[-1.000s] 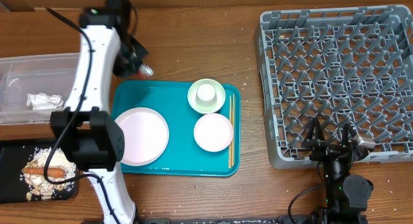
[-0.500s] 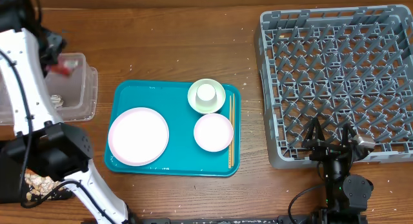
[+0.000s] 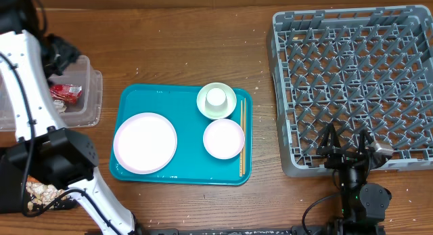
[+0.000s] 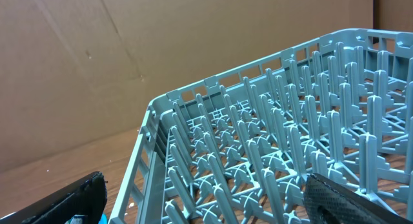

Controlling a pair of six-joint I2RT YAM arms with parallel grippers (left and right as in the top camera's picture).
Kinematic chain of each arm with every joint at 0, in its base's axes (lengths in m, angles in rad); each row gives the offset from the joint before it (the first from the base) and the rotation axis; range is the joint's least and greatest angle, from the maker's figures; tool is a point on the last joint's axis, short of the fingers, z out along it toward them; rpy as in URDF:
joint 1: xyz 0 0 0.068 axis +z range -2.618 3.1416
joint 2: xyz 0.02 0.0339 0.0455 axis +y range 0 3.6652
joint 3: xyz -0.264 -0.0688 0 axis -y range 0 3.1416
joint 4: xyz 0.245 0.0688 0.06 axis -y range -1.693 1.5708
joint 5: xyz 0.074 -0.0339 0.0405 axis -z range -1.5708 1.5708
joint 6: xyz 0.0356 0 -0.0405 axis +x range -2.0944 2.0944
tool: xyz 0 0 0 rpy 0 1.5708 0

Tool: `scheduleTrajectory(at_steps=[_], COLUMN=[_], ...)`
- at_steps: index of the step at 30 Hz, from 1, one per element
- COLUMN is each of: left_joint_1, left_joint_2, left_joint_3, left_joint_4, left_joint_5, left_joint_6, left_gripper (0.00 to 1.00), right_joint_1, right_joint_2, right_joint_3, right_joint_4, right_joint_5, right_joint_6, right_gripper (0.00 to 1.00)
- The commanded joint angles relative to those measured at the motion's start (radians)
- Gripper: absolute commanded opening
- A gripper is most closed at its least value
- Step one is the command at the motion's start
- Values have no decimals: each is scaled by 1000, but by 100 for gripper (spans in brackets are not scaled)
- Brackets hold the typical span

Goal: Sort waste into correct bins and load items into the dishwasher

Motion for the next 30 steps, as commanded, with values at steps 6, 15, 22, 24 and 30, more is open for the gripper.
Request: scheduleTrajectory(at_steps=[6, 15, 22, 24, 30], left_joint_1=[-255, -527, -550, -535, -522], left_joint_2=[-3, 0, 0, 0, 2], left_joint_3=[-6, -6, -6, -6, -6], left_joint_4=[2, 66, 71, 68, 53], left_joint_5=[266, 91, -36, -36, -32], left_joint_6=[349, 241, 177, 177, 177], left_gripper=[83, 100, 100, 100, 100], right_joint_1=[-6, -6, -6, -6, -6], right_joint_2=[-10, -10, -10, -10, -10], right_joint_3=[-10, -10, -10, -10, -10], right_joint_4=[6, 6, 6, 6, 6], right_joint_5=[10, 10, 10, 10, 10], right_joint_6=[-6, -6, -6, -6, -6], right_gripper=[100, 100, 100, 100, 100])
